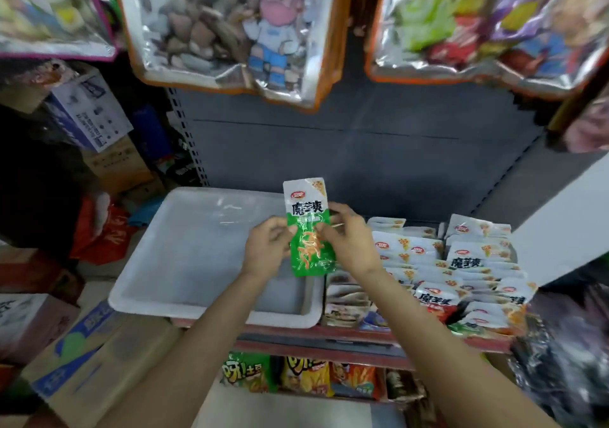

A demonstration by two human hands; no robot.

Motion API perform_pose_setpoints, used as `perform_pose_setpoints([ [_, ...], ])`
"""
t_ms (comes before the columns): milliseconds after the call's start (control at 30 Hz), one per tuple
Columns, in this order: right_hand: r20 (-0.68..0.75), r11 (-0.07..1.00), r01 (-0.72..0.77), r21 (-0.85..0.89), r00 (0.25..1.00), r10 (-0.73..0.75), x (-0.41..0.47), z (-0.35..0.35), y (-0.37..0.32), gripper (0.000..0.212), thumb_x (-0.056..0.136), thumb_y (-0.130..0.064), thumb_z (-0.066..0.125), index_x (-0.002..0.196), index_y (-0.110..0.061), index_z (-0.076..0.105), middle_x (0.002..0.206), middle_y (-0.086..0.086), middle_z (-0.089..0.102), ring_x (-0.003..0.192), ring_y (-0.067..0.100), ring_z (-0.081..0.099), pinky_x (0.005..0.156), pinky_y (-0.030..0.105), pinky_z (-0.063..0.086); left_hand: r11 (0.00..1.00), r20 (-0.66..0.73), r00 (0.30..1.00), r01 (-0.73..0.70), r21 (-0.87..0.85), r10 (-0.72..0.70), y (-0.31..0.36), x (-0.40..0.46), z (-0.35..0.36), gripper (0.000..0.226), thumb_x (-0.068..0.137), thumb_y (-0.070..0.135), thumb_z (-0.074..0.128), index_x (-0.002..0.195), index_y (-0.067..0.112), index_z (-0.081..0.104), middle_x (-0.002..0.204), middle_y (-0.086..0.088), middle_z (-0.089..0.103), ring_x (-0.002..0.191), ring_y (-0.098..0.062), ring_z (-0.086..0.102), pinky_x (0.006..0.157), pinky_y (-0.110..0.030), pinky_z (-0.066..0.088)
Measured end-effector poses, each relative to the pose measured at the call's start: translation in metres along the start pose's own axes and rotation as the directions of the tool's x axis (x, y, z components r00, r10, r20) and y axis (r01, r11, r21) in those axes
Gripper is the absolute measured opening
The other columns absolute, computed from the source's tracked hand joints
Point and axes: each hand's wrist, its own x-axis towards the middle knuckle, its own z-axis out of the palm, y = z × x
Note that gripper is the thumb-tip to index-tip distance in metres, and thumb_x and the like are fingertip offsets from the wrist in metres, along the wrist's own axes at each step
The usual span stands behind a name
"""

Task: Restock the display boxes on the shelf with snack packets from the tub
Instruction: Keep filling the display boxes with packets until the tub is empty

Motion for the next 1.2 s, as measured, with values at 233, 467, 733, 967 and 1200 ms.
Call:
perform_pose_setpoints([
  [233,-0.098,0.987,0.036,0.159,0.995,-0.02,-0.029,-0.136,0.037,0.029,0.083,0.006,0.064,0.07,-0.018,0.054,0.049,-0.013,0.056,0.05,-0.005,0.053,0.055,0.022,0.047,0.963,0.244,0.959,-0.195,0.183,0.148,0.039,-0.027,0.111,0.013,0.088,0.01,0.063,0.079,0.019,0.061,0.089,-0.013,0.069,0.087,-0.028,0.067,0.079,-0.042,0.056],
  [467,-0.238,0.99,0.123,0.067,0.966,-0.103,-0.046,-0.233,0.077,0.041,0.082,0.005,0.066,0.058,-0.022,0.046,0.042,-0.015,0.045,0.047,-0.002,0.04,0.057,0.02,0.04,0.881,0.314,0.901,-0.387,0.272,0.299,0.046,-0.05,0.209,0.008,0.09,0.02,0.062,0.094,0.02,0.056,0.084,0.012,0.058,0.078,0.002,0.056,0.068,-0.008,0.043],
  [733,-0.24,0.997,0.076,-0.031,0.967,-0.081,-0.042,-0.256,0.122,0.039,0.084,-0.007,0.068,0.057,-0.023,0.044,0.049,-0.01,0.045,0.05,0.002,0.039,0.052,0.016,0.031,0.78,0.281,0.913,-0.401,0.48,0.296,0.041,-0.051,0.251,0.009,0.09,0.017,0.062,0.082,0.015,0.057,0.073,0.007,0.057,0.07,-0.007,0.055,0.061,-0.013,0.041],
  [967,-0.091,0.982,-0.013,-0.19,0.996,-0.005,-0.042,-0.251,0.142,0.034,0.08,-0.006,0.069,0.055,-0.01,0.046,0.052,-0.003,0.044,0.048,0.007,0.038,0.051,0.019,0.029,0.717,0.299,0.92,-0.386,0.581,0.253,0.038,-0.049,0.255,0.011,0.088,0.013,0.063,0.097,0.015,0.058,0.089,0.004,0.063,0.081,-0.011,0.062,0.074,-0.026,0.052],
  [1200,-0.153,0.977,0.062,-0.206,0.984,-0.095,-0.039,-0.249,0.145,0.007,0.085,-0.01,0.067,0.092,-0.011,0.068,0.081,-0.004,0.064,0.077,0.009,0.058,0.066,0.002,0.038,0.595,0.348,0.873,-0.488,0.638,0.342,0.041,-0.05,0.257,0.011,0.091,0.01,0.059,0.1,0.015,0.063,0.096,0.0,0.067,0.084,-0.014,0.061,0.075,-0.038,0.052],
])
